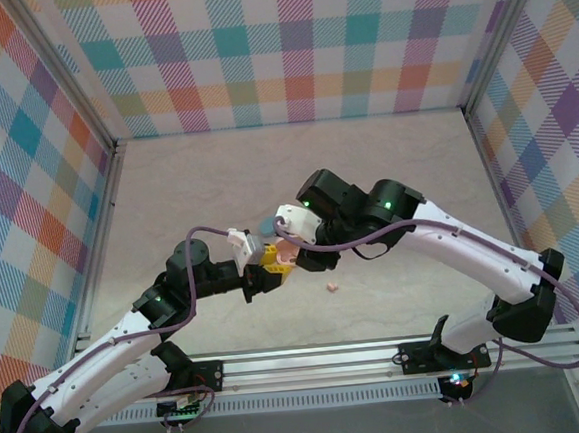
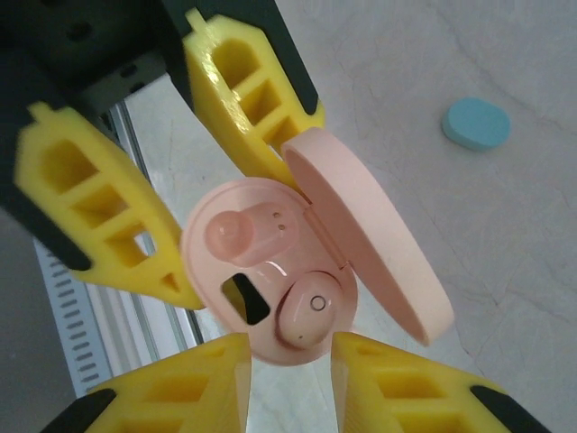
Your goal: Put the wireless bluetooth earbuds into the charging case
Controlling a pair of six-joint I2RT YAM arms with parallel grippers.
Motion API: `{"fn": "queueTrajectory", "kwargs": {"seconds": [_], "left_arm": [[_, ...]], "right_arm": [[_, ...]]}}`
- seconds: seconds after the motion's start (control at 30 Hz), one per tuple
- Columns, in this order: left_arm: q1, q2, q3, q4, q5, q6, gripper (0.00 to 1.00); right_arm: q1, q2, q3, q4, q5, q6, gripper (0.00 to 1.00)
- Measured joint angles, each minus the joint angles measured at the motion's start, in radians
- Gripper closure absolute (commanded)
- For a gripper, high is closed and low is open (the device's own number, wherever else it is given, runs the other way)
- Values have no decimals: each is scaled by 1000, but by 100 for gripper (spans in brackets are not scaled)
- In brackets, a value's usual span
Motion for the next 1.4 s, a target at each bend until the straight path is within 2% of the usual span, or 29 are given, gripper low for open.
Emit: {"fn": "queueTrajectory", "kwargs": {"seconds": [0.13,0.4,0.53,0.77,1.4], "left_arm": [[0,-22,-5,31,-24,-1,78],[0,-82,-30,49,-72,-6,78],[0,-88,-34,49,-76,-14,77],[0,-101,-34,48,-80,-31,78],[0,-113,-41,32,-82,-31,78]], "right_arm": [[-11,-31,32,12,-12,32,69],[-108,-80,50,54,-102,163,73],[-109,-87,6,120,-153,231,79],[-109,-66,-61,217,-240,325,81],[-109,-55,-135,264,-243,330,84]]}}
